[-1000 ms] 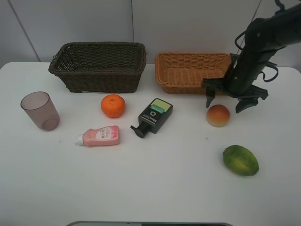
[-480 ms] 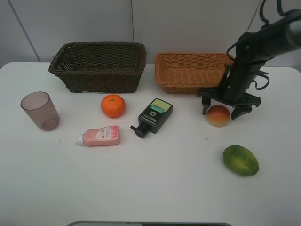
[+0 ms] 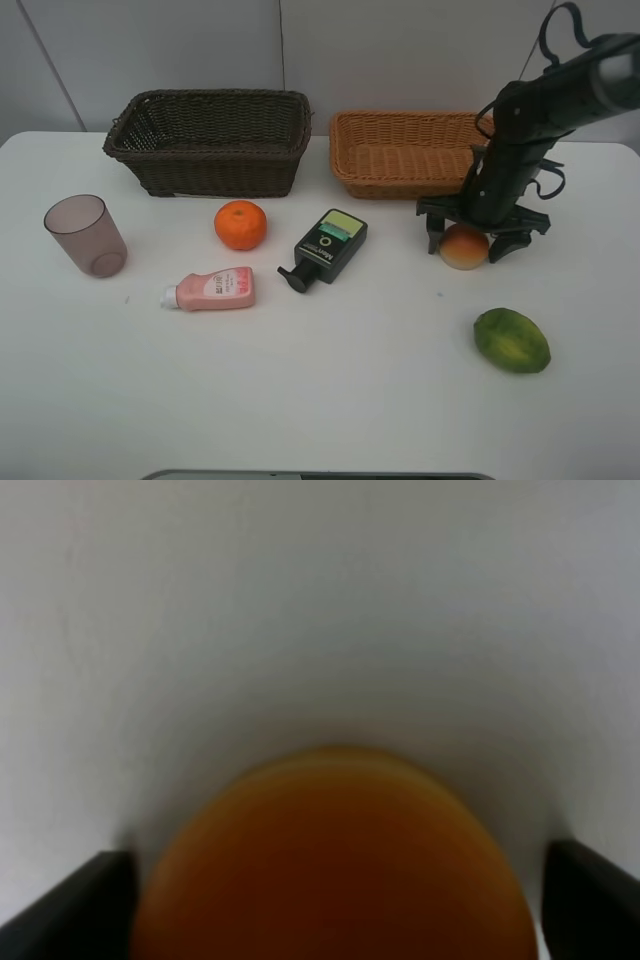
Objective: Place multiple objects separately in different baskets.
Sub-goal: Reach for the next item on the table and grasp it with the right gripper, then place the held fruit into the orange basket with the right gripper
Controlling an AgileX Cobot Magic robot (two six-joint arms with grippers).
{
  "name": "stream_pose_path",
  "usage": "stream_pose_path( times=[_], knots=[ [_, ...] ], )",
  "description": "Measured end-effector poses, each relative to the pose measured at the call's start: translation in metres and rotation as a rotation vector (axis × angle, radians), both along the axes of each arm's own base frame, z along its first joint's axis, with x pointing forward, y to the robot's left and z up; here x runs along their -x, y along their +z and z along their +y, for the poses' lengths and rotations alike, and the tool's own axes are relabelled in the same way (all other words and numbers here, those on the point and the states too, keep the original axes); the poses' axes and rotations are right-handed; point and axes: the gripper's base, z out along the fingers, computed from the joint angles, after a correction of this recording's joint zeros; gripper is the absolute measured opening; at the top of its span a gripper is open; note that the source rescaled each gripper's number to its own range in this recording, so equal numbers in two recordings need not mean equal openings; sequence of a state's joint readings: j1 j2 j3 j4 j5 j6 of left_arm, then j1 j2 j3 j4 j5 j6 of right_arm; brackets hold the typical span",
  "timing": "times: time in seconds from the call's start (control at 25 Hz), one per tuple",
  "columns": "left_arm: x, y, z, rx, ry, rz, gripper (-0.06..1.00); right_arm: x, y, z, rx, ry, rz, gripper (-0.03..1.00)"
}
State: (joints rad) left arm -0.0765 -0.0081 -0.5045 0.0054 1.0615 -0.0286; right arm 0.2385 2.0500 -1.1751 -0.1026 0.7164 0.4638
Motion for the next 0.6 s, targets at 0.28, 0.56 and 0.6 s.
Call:
stream_pose_path(
  times=[0.28, 0.56, 0.6],
  knots=[
    [0.0000, 0.0000, 0.0000, 0.000, 0.000, 0.000, 0.81, -0.0001, -0.0005, -0.0004, 0.005, 0.006, 0.001, 0.00],
    [0.0000, 0.0000, 0.0000, 0.000, 0.000, 0.000, 0.81, -0.0002, -0.0005, -0.0003, 0.004, 0.007, -0.001, 0.00],
    [0.0000, 0.0000, 0.0000, 0.000, 0.000, 0.000, 0.81, -0.0002, -0.0005, -0.0003, 0.004, 0.007, -0.001, 0.00]
  ],
)
